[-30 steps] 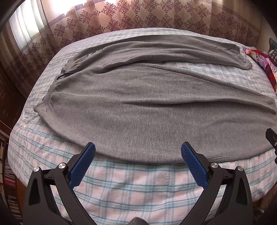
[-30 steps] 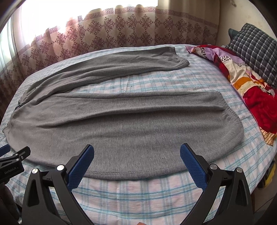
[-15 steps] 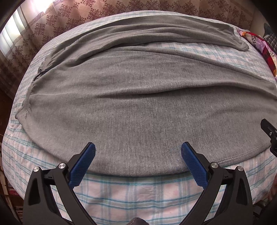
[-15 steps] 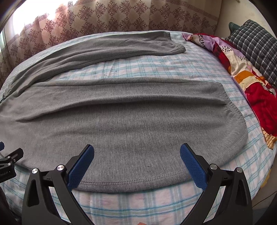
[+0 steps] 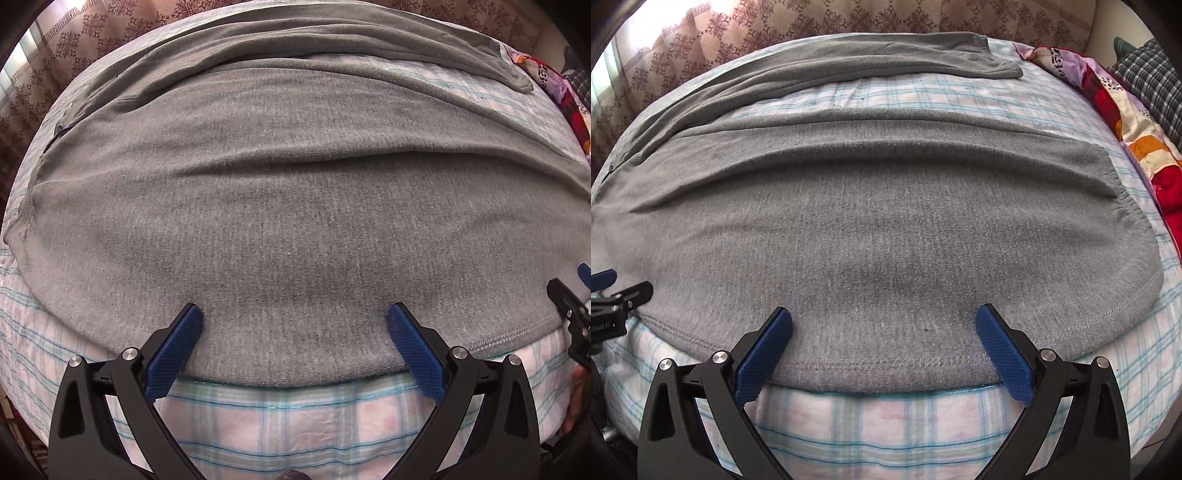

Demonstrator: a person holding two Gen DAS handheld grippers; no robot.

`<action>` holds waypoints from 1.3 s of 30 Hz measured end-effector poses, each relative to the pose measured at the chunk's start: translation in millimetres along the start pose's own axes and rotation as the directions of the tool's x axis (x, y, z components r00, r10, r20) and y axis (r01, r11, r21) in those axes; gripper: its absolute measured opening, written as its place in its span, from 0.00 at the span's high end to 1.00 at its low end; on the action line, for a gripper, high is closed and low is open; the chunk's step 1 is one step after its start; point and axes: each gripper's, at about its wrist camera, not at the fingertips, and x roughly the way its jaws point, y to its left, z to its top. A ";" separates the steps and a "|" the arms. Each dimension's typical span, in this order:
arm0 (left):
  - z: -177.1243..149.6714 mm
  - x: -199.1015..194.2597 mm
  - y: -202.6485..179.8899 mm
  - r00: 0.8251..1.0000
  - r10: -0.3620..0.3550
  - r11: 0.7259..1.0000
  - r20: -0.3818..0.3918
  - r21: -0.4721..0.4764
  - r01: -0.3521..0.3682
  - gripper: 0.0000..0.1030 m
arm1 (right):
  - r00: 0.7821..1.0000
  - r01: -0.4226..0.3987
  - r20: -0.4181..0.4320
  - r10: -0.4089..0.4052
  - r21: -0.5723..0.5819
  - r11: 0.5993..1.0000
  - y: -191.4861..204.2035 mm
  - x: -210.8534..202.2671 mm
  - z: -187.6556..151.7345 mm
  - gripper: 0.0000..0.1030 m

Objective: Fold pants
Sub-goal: 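Move both tools toward the grey sweatpants lying flat on the bed, then bring the left tool over the logo-embroidered waistband of the sweatpants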

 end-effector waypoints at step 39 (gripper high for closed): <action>190.0 66.3 -20.0 0.999 0.010 0.998 0.050 -0.063 -0.007 0.02 | 0.994 0.107 0.025 -0.110 0.119 0.987 -99.5 95.1 175.0 0.05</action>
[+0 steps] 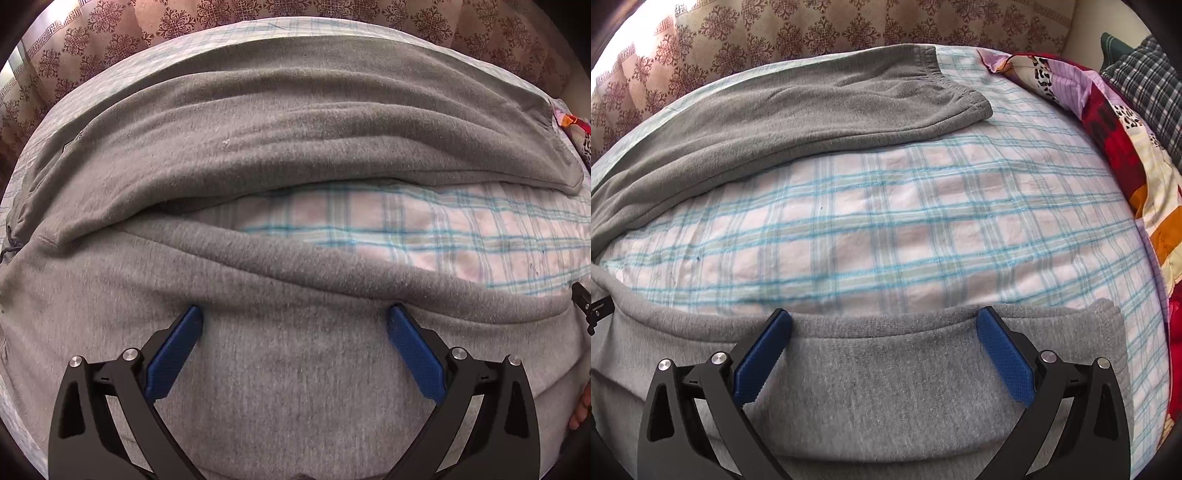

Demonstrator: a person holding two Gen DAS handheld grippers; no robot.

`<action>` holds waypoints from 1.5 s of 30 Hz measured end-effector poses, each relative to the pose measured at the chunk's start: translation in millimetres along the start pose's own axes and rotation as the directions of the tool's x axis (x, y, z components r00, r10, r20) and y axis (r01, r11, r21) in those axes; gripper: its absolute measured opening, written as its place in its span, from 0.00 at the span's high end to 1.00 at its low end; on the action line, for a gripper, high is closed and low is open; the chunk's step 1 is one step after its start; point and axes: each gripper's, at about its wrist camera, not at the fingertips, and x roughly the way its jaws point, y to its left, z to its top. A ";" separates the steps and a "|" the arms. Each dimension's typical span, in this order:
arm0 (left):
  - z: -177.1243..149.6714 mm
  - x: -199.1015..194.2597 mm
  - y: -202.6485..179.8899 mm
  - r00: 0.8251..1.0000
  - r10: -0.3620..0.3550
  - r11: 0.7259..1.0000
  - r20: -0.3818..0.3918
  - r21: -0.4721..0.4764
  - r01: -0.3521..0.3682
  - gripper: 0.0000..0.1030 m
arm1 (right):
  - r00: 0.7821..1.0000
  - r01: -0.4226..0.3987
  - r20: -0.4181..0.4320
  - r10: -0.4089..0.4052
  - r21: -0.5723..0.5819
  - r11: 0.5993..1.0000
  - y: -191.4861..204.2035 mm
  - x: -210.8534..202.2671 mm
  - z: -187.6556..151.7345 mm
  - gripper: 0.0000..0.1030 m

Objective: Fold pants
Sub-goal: 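Bring the left tool over the logo-embroidered waistband of the sweatpants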

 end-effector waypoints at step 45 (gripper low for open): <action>119.3 31.2 74.0 1.000 -0.003 0.997 0.001 -0.083 0.003 0.02 | 0.994 -0.104 -0.052 0.099 -0.094 0.990 98.2 88.6 162.8 0.05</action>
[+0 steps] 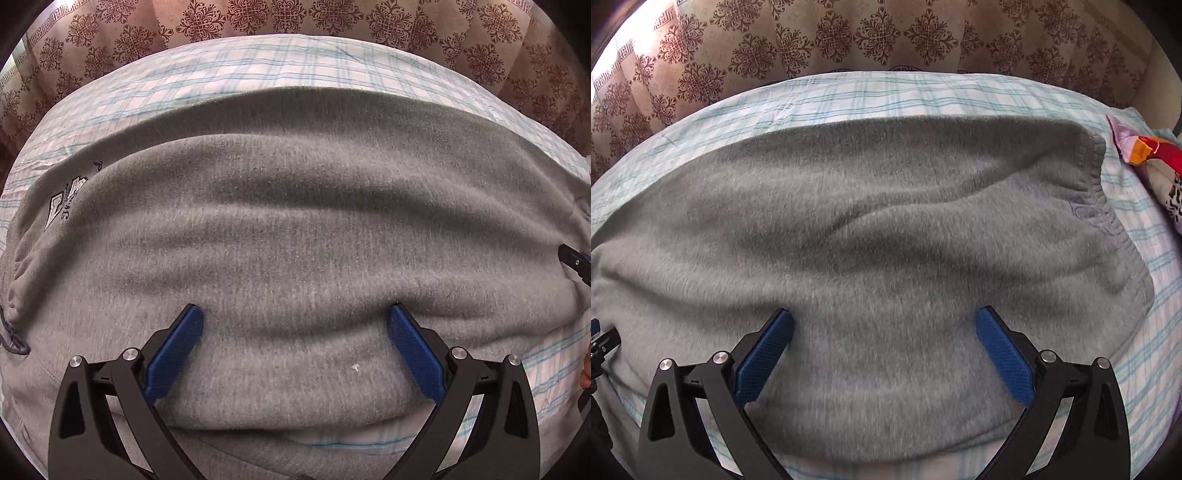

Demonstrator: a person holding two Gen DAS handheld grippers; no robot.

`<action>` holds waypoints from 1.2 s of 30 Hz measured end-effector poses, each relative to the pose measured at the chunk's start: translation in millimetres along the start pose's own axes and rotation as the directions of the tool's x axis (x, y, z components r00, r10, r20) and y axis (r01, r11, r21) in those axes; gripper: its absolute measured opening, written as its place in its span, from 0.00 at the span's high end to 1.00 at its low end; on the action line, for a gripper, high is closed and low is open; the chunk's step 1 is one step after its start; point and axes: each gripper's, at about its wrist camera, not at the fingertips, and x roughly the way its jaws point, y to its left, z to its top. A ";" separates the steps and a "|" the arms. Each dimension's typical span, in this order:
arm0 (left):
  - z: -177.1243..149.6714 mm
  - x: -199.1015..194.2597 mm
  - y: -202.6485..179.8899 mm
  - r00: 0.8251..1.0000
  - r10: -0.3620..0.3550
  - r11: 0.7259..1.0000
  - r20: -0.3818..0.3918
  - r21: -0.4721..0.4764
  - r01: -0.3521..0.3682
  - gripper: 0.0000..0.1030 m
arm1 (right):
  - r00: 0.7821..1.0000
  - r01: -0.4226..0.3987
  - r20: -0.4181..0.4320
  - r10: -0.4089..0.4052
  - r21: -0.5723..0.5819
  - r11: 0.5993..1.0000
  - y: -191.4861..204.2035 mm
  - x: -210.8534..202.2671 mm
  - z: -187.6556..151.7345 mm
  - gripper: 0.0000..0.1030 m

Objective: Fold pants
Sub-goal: 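Bring the left tool over the logo-embroidered waistband of the sweatpants, then close the left tool on the waistband beside the embroidered logo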

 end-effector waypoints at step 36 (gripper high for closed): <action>94.3 -28.9 208.7 0.987 -0.140 0.773 0.074 -0.615 0.156 0.02 | 0.997 0.038 0.060 -0.037 -0.002 0.999 2.6 13.5 19.2 0.05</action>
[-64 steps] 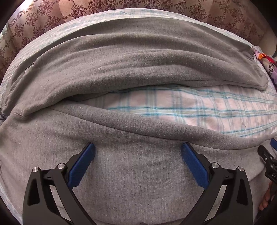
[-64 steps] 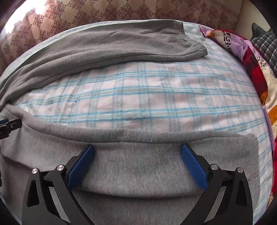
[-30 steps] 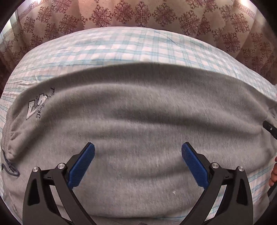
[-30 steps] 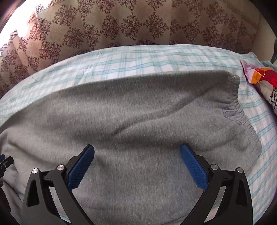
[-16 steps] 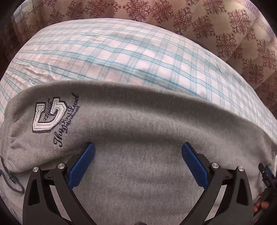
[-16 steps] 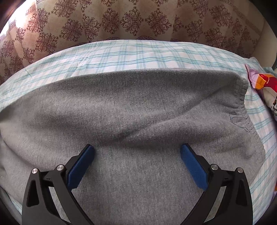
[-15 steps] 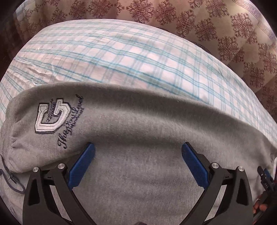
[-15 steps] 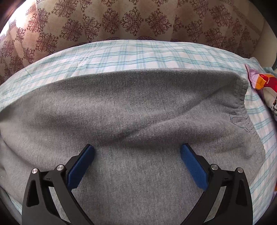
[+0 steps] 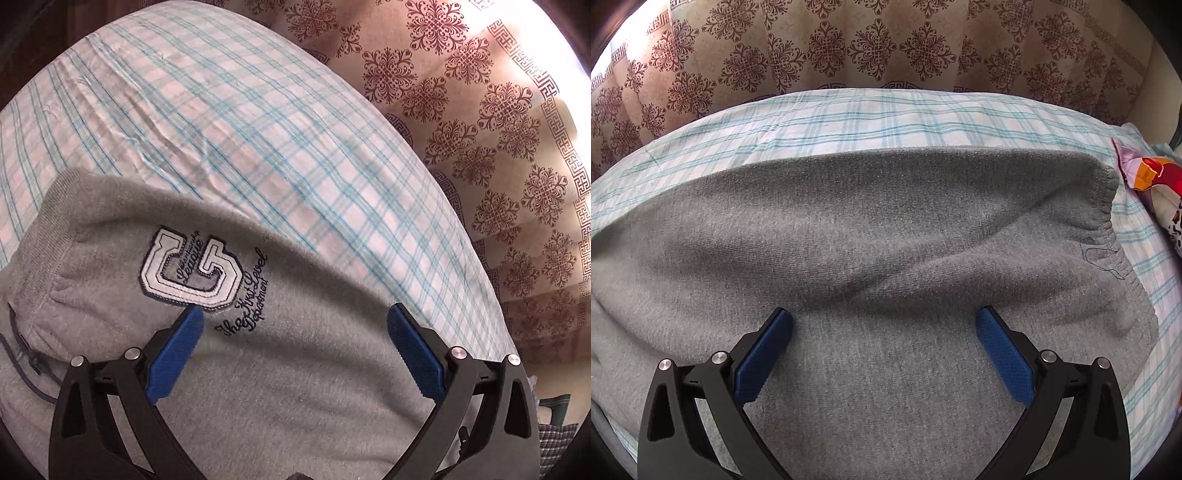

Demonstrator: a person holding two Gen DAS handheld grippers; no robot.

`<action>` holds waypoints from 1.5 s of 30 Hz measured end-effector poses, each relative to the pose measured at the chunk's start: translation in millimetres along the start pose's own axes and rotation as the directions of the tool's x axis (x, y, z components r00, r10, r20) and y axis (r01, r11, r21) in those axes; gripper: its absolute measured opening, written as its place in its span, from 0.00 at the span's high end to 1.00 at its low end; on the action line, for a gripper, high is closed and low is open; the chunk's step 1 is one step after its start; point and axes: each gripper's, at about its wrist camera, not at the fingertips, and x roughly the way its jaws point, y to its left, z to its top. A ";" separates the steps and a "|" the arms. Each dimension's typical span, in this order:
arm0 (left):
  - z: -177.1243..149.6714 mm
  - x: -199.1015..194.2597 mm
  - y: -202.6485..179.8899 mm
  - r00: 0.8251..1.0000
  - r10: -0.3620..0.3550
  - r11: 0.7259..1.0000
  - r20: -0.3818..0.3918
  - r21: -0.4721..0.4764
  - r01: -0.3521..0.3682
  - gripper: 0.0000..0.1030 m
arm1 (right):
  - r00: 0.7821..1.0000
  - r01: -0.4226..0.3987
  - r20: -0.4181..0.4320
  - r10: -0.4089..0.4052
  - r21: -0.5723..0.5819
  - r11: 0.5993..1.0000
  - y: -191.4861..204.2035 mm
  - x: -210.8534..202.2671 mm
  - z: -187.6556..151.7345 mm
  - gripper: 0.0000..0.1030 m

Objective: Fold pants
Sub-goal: 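Close the left tool on the waistband beside the embroidered logo, then lift the waistband with the left tool while the right tool grasps a knit cuff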

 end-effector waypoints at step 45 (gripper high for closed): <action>-31.1 -24.8 74.1 1.000 -0.013 0.990 -0.002 -0.141 0.012 0.95 | 0.996 -0.064 0.075 0.047 0.254 0.965 -95.8 -38.4 32.3 0.05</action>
